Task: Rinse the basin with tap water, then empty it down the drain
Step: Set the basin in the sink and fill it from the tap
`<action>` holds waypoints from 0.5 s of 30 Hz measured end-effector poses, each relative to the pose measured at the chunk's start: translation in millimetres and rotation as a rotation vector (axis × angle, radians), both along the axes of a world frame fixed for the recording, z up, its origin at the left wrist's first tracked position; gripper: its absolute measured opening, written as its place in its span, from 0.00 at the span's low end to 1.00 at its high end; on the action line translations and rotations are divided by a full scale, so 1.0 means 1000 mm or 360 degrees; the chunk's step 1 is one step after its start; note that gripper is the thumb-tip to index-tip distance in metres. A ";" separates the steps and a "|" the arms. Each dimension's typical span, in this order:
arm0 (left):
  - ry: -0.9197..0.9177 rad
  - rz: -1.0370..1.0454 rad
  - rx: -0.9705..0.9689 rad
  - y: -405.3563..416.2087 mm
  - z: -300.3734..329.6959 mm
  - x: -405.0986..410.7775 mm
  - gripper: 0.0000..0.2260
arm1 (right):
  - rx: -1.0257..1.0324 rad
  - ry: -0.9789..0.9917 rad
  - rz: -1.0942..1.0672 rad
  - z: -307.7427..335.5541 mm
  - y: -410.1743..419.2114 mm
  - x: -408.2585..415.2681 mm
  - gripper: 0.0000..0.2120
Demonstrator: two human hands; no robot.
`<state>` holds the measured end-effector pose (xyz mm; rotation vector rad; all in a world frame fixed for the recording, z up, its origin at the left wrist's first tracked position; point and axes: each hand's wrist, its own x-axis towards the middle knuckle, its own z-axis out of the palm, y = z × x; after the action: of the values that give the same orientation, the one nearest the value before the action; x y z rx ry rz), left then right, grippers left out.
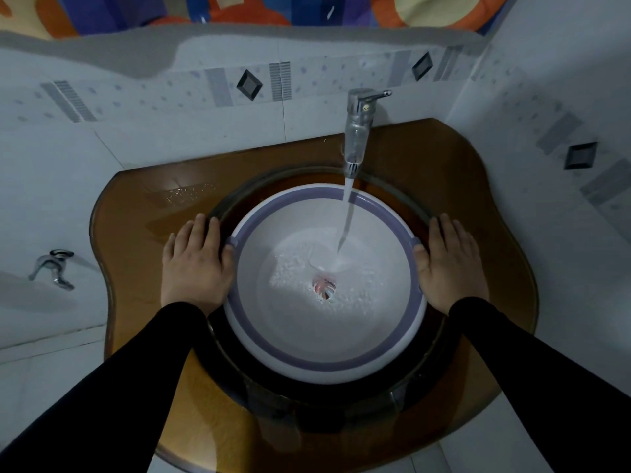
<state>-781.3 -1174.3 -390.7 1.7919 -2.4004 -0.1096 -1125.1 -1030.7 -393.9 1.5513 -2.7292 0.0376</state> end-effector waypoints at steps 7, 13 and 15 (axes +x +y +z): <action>0.0019 0.0001 0.0002 0.000 0.000 0.000 0.29 | 0.0001 0.0011 0.0001 -0.002 0.000 -0.001 0.31; 0.0012 0.0002 -0.0004 0.000 0.000 0.000 0.28 | -0.0007 0.0029 0.0007 -0.002 0.000 -0.001 0.31; 0.0011 -0.0002 -0.0005 0.000 0.000 0.000 0.28 | -0.0013 0.0018 0.0005 -0.002 0.000 -0.001 0.31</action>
<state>-781.7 -1173.9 -390.4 1.7855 -2.3957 -0.1124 -1125.7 -1030.6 -395.4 1.5491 -2.7147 0.0398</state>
